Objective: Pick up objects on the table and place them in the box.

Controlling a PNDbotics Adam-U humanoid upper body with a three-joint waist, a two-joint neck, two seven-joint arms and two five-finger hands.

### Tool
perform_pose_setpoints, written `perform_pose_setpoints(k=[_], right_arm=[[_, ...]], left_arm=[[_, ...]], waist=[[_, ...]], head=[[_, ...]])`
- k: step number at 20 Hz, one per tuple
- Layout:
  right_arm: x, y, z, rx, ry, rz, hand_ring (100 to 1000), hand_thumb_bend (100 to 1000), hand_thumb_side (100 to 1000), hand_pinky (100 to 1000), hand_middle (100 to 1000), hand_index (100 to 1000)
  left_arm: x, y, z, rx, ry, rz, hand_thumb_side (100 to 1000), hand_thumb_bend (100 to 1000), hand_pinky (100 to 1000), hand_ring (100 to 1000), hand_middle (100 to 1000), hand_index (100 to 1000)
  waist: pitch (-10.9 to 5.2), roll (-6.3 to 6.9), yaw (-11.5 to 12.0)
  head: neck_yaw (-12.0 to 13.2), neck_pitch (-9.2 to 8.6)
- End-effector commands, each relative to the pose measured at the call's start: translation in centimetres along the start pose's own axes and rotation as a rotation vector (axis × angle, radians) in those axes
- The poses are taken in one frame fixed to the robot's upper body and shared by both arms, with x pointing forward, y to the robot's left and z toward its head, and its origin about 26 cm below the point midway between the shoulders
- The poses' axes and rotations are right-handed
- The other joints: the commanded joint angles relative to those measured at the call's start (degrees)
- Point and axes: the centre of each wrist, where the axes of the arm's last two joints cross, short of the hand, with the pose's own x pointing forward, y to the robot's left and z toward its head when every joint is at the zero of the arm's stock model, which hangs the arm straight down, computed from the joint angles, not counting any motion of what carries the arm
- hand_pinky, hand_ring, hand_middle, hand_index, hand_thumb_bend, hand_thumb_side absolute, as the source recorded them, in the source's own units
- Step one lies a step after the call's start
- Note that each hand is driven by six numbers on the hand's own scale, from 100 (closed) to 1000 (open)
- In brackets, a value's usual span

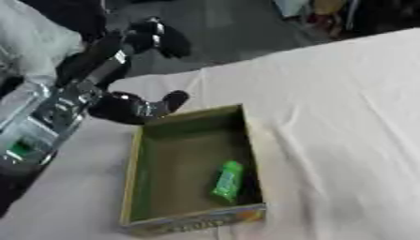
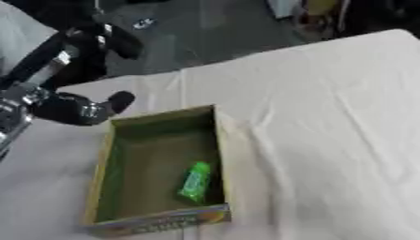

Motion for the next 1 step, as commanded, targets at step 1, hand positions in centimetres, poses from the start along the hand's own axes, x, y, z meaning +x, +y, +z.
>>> perform_pose_setpoints(k=[1], right_arm=[[0.4,-0.47,-0.09,0.067,-0.063,0.053,695,100,636,580,779,924]], left_arm=[[1.2,-1.1,-0.22,0.187,-0.05,0.054,535,347,640,617,734,775]], waist=[[-0.8,-1.29,0.83]], head=[[1.43,-3.3]])
